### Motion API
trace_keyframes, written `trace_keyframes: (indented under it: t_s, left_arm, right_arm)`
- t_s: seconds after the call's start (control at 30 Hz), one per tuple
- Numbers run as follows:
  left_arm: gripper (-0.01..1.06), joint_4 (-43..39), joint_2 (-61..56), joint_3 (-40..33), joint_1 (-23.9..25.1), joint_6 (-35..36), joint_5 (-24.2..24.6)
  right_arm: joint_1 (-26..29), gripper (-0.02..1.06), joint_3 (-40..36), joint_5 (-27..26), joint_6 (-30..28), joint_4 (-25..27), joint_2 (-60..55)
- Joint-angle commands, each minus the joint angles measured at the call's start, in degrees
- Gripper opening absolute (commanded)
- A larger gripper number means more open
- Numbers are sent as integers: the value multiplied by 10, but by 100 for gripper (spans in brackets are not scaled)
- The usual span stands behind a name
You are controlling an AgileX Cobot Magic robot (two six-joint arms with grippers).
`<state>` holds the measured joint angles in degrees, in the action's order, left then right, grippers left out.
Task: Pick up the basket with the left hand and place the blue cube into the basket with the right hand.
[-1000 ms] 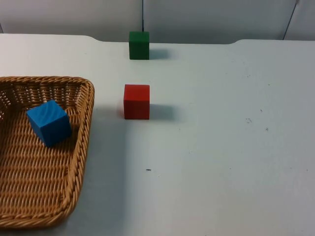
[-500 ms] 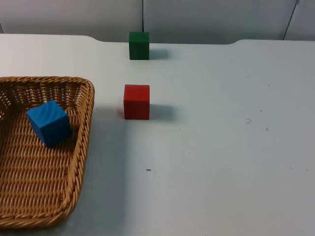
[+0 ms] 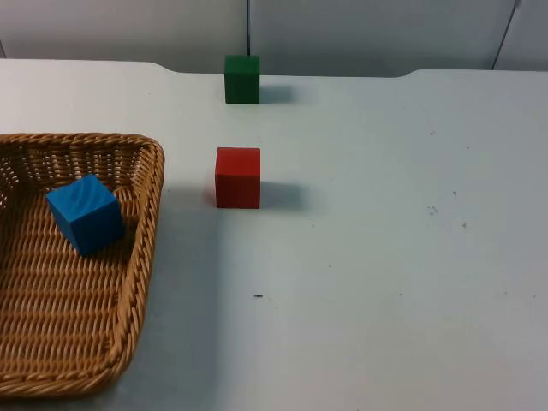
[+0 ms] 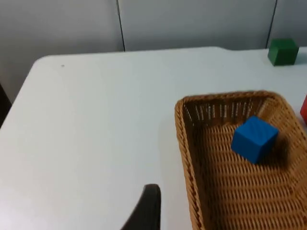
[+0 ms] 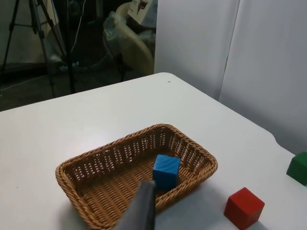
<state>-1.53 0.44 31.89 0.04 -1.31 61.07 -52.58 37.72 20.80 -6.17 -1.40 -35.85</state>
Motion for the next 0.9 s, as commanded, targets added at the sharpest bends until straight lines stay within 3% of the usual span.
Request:
trace_keyframes:
  t_s: [0.0, 0.17, 0.53, 0.87]
  left_arm:
    - [84, -3, -4, -7, -3, 8, 9]
    - [84, -33, -4, -25, -3, 32, 10]
    - [84, -18, -4, -25, -3, 13, 8]
    - [84, -16, -4, -25, -3, 7, 8]
  right_arm:
    - [-1, 87, -2, 1, -4, -5, 3]
    - [-1, 87, -2, 14, -4, -5, 4]
    - [-1, 87, -2, 58, -30, -14, 9]
    - [-1, 87, -47, 116, -17, -14, 115]
